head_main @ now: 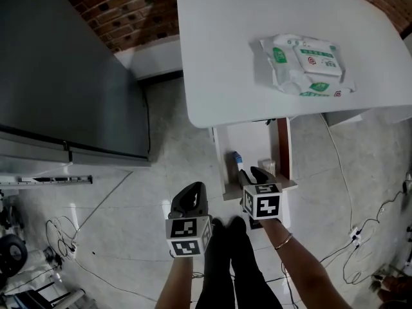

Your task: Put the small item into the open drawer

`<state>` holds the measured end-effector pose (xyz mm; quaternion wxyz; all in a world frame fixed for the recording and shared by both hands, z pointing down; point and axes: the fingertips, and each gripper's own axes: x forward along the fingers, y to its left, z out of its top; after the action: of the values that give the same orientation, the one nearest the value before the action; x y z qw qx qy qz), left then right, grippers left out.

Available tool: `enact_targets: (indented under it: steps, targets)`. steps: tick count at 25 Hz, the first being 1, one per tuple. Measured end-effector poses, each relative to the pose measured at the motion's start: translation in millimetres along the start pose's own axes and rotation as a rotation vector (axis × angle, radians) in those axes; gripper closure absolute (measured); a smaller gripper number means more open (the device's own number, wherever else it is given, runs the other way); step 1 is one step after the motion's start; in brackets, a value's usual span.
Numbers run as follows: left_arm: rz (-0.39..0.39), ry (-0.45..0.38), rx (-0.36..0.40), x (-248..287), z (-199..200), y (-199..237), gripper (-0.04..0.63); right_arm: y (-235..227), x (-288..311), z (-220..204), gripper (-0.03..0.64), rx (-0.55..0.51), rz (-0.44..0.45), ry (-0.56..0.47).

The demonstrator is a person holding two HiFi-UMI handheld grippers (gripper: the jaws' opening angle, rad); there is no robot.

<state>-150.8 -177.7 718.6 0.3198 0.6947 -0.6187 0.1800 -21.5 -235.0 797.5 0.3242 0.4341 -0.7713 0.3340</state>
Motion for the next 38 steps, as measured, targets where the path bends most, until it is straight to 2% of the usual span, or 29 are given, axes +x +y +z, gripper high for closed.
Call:
enact_targets:
  steps: [13,22,38]
  targets:
    - [-0.029,-0.02,0.048,-66,42,-37,0.566,20,-144,47,0.494,0.05,0.039,-0.163]
    - [-0.052,-0.038,0.075,-119,82,-59,0.566,38,-243,77,0.516,0.089,0.036,-0.251]
    - [-0.085,-0.116,0.109,-210,147,-106,0.566,58,-385,112,0.605,0.089,0.031,-0.379]
